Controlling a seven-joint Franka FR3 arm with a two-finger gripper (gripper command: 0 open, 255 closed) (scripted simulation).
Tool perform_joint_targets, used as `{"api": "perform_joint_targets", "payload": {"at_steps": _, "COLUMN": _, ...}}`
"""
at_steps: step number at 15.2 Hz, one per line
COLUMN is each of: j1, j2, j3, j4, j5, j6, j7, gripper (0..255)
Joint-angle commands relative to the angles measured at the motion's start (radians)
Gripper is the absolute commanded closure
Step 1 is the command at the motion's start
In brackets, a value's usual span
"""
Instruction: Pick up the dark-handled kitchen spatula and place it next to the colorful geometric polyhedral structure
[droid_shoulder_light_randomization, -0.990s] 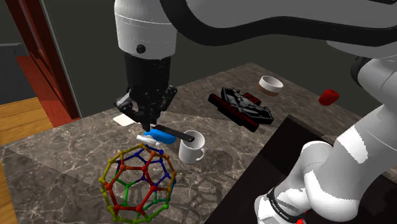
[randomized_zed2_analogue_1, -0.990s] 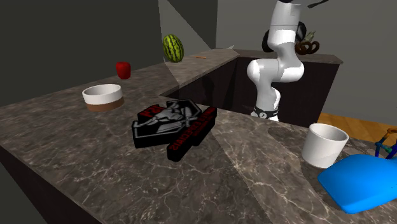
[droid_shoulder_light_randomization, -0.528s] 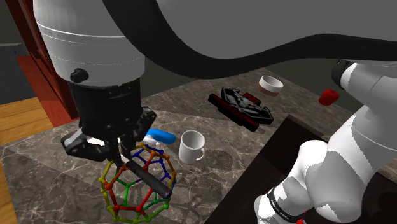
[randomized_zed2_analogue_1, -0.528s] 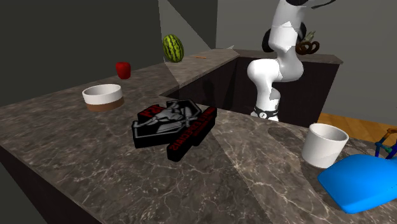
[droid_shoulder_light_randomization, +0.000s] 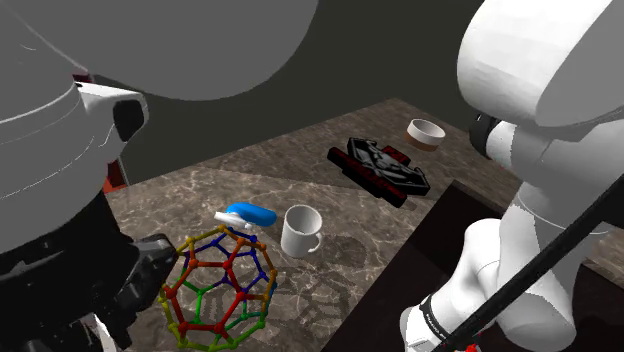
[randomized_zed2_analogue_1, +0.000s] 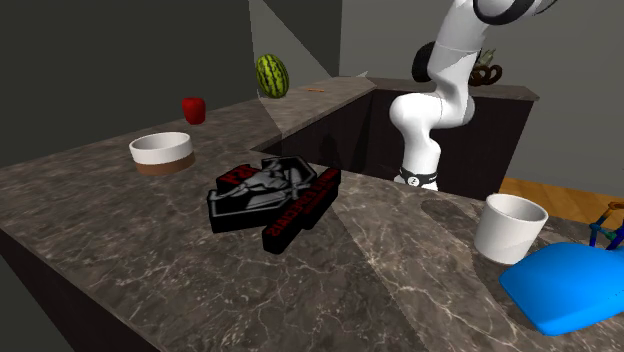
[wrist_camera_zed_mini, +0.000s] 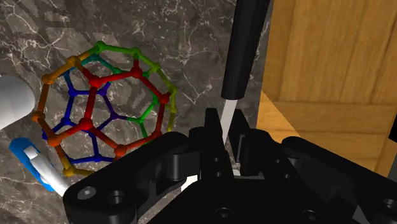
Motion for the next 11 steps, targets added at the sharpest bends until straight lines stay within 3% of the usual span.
{"api": "perform_joint_targets", "payload": {"at_steps": 1, "j1": 0.058, "j2": 0.07, "j3": 0.012, "j4": 0.099, "j5": -0.036, "j6": -0.035, "j7": 0.057, "gripper": 255}}
{"api": "perform_joint_targets", "payload": {"at_steps": 4, "j1": 0.156, "j2": 0.188, "j3": 0.016, "j4": 0.269, "j5": -0.092, "j6": -0.094, "j7": 0.123, "gripper": 255}}
{"api": "perform_joint_targets", "payload": {"at_steps": 7, "j1": 0.28, "j2": 0.337, "j3": 0.004, "j4": 0.513, "j5": -0.156, "j6": -0.187, "j7": 0.168, "gripper": 255}}
{"api": "perform_joint_targets", "payload": {"at_steps": 11, "j1": 0.237, "j2": 0.286, "j3": 0.011, "j4": 0.366, "j5": -0.134, "j6": -0.095, "j7": 0.17, "gripper": 255}}
